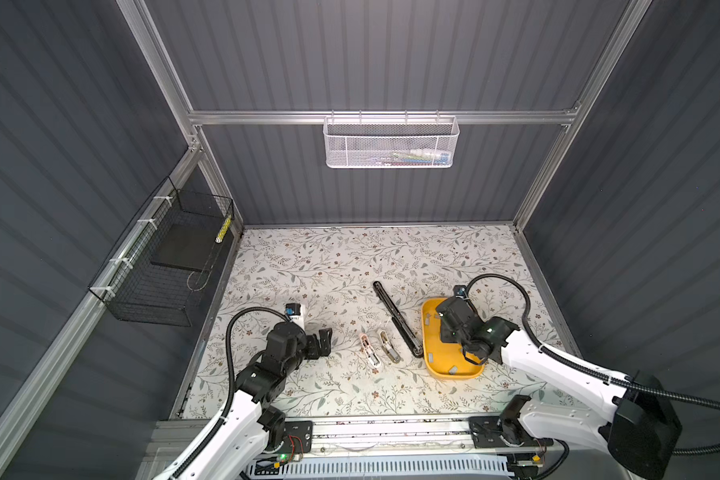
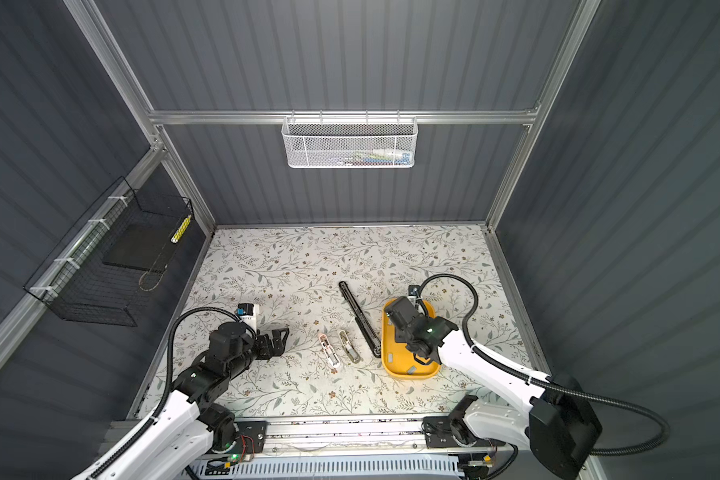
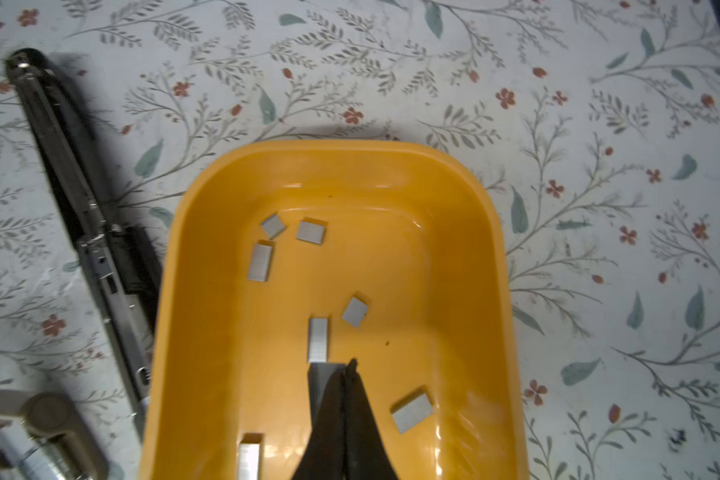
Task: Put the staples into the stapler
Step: 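Move the right gripper over the yellow tray of staple strips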
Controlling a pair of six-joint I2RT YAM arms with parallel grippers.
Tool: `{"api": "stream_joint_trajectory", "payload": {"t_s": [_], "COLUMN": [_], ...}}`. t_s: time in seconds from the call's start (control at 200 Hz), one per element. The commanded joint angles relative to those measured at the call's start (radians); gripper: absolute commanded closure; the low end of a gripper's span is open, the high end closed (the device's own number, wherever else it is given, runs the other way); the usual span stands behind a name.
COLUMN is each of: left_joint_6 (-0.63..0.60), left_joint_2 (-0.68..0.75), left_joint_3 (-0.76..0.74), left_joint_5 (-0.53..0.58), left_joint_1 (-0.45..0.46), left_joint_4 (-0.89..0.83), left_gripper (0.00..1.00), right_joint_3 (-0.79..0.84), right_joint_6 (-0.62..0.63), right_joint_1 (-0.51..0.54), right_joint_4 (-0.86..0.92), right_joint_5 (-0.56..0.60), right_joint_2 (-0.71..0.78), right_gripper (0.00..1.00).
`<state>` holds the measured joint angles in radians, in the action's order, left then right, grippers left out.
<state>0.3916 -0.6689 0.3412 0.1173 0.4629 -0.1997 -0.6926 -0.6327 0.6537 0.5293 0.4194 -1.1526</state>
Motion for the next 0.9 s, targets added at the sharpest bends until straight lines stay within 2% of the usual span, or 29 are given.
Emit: {"api": "stream_joint_trajectory", "payload": {"t_s": [0.0, 0.09, 0.145, 0.215, 0.31, 0.375, 0.43, 0.53, 0.585, 0.655, 0.73, 0.81, 0.895], "left_joint_6": [-0.032, -0.008, 0.000, -0.030, -0.014, -0.017, -0.011, 0.018, 0.033, 0.056, 0.059, 0.062, 0.023], "left_joint_2": [0.012, 0.065, 0.071, 0.049, 0.019, -0.010, 0.024, 0.101, 0.138, 0.155, 0.115, 0.017, -0.114], "left_joint_3": [0.007, -0.016, -0.006, -0.007, -0.002, 0.006, -0.005, -0.024, -0.032, -0.042, -0.033, -0.009, 0.035], "left_joint_5": [0.090, 0.134, 0.126, 0.032, 0.062, 0.045, 0.045, 0.105, 0.146, 0.196, 0.191, 0.198, 0.185], "left_joint_1": [0.000, 0.000, 0.000, 0.000, 0.000, 0.000, 0.000, 0.000, 0.000, 0.000, 0.000, 0.000, 0.000], "left_joint_4": [0.061, 0.041, 0.010, 0.031, 0.035, 0.032, 0.022, -0.014, -0.031, -0.033, -0.029, -0.005, 0.057], "left_gripper": [0.00, 0.01, 0.09, 0.08, 0.00, 0.00, 0.00, 0.00, 0.00, 0.00, 0.00, 0.00, 0.00], "right_joint_3": [0.023, 0.038, 0.030, -0.009, -0.061, -0.108, -0.125, -0.148, -0.153, -0.144, -0.113, -0.128, -0.120], "right_joint_6": [-0.031, -0.009, 0.001, 0.003, 0.008, 0.016, 0.048, 0.054, 0.106, 0.141, 0.121, 0.024, -0.036], "right_joint_1": [-0.079, -0.113, -0.119, -0.134, -0.141, -0.142, -0.141, -0.149, -0.152, -0.159, -0.197, -0.257, -0.264], "right_joint_4": [0.000, -0.045, -0.043, 0.007, 0.051, 0.068, 0.043, 0.022, -0.032, -0.073, -0.082, 0.047, 0.157], "right_joint_5": [-0.116, -0.173, -0.172, -0.142, -0.122, -0.152, -0.201, -0.256, -0.307, -0.296, -0.310, -0.354, -0.386], "right_joint_2": [-0.003, 0.000, -0.010, -0.039, -0.065, -0.072, -0.075, -0.083, -0.089, -0.088, -0.084, -0.085, -0.090], "right_gripper": [0.93, 0.85, 0.81, 0.82, 0.85, 0.85, 0.86, 0.85, 0.87, 0.87, 0.87, 0.87, 0.83]}}
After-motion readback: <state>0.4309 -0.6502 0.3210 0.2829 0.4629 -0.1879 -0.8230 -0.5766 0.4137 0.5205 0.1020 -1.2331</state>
